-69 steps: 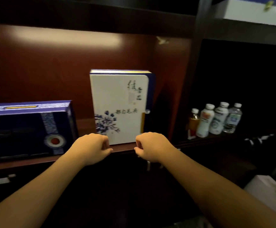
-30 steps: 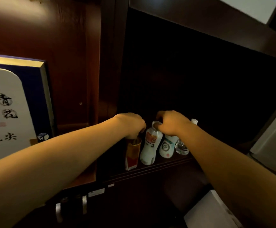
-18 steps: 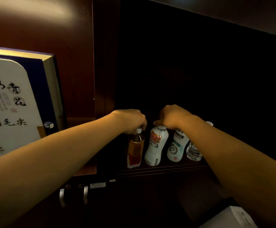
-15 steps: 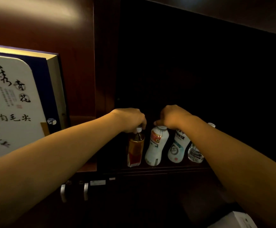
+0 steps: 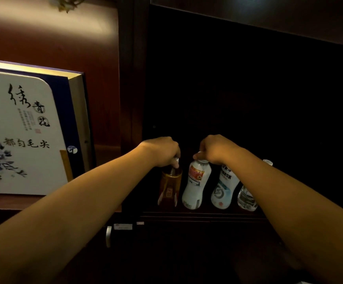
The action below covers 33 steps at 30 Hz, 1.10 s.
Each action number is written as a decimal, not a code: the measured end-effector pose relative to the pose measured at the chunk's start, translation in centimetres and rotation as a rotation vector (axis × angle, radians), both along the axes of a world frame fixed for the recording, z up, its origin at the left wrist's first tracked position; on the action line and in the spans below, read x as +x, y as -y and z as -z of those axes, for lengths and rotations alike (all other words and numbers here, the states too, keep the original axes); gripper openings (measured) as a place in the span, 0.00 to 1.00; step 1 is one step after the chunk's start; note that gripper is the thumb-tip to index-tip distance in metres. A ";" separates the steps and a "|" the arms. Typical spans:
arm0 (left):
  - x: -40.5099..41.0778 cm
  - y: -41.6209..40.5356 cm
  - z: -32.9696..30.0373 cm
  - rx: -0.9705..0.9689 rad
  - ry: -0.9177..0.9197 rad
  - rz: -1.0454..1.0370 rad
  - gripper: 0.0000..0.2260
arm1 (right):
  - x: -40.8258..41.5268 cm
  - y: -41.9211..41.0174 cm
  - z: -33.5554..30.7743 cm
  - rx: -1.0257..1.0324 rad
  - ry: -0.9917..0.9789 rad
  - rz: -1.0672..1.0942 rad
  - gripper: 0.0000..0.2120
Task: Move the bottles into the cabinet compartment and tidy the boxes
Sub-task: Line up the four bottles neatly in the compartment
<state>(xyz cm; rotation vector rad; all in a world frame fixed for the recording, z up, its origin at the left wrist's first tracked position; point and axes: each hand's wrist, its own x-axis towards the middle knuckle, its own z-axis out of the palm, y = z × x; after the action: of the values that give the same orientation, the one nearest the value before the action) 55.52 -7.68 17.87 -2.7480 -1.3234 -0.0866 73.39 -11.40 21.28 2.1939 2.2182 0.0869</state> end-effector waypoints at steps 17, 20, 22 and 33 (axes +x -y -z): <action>0.1 -0.6 0.6 0.006 0.034 0.002 0.21 | 2.1 -0.8 -0.5 -0.122 -0.213 -0.181 0.16; 0.0 -0.7 0.6 0.009 0.030 0.005 0.22 | 2.4 -0.9 -0.4 -0.144 -0.253 -0.223 0.17; 0.0 -0.7 0.6 0.010 0.030 0.007 0.22 | 2.4 -0.8 -0.6 -0.178 -0.272 -0.232 0.19; -0.1 -0.8 0.8 0.068 -0.019 0.030 0.20 | -0.3 -0.6 0.2 -0.025 -0.031 -0.060 0.17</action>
<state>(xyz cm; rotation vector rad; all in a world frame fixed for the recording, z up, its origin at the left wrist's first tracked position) 55.40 -6.87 17.08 -2.7058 -1.2504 -0.1055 73.05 -10.80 21.05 2.1311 2.2889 0.0266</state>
